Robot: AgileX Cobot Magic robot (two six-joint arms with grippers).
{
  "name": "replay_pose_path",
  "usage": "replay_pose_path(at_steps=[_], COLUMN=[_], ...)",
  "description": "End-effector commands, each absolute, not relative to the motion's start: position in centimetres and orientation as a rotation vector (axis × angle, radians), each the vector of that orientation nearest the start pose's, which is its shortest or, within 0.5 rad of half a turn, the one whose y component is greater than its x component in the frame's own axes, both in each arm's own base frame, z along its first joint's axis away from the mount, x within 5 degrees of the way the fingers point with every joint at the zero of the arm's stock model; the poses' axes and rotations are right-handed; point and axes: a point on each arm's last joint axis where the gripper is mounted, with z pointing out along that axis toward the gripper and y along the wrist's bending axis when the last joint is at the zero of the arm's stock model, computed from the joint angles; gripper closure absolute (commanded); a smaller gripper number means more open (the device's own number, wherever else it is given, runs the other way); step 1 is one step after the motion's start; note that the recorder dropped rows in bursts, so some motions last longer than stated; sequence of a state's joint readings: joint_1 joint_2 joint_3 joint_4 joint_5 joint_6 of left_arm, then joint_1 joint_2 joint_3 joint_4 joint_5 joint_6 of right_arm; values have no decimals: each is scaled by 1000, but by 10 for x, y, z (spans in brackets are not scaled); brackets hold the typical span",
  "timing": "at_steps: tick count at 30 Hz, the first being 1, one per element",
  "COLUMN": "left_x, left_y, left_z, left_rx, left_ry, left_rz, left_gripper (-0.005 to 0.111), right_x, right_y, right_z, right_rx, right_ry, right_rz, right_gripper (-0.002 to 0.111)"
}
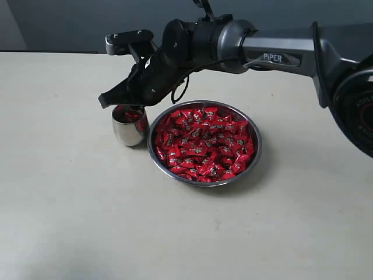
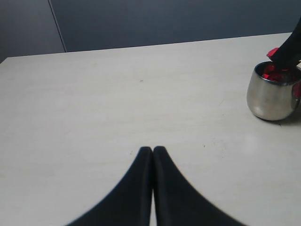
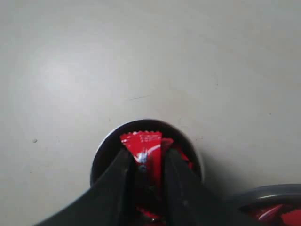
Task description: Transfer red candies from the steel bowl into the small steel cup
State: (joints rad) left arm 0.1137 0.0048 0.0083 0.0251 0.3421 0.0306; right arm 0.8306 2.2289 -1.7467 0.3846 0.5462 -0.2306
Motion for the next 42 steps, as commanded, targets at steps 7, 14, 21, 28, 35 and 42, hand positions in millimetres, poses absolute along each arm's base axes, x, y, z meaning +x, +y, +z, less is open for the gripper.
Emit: replay_pose_path(at_steps=[7,14,21,28,35,42], left_x=[53,53,53,53,53,53], left_y=[7,7,7,7,7,7], left_z=[183,183,183,183,183,183], left_rx=[-55,-55,-55,-55,-55,-55], left_ry=[1822,1822,1822,1822,1822,1822], left_rz=[124,124,124,124,124,124], left_gripper=[106,106,106,106,106,106], right_x=[324,324,319,320,333,332], right_y=[380,379,372,340,289,265], right_z=[179,179,203,240,224,193], right_rx=[-1011,-1013,-1057,-1084,-931,-898], right_ry=[2345,2344,2334,2375,2493,2563], right_rz=[607,604,586,405,357,301], right_gripper=[100,70,70,70,70,70])
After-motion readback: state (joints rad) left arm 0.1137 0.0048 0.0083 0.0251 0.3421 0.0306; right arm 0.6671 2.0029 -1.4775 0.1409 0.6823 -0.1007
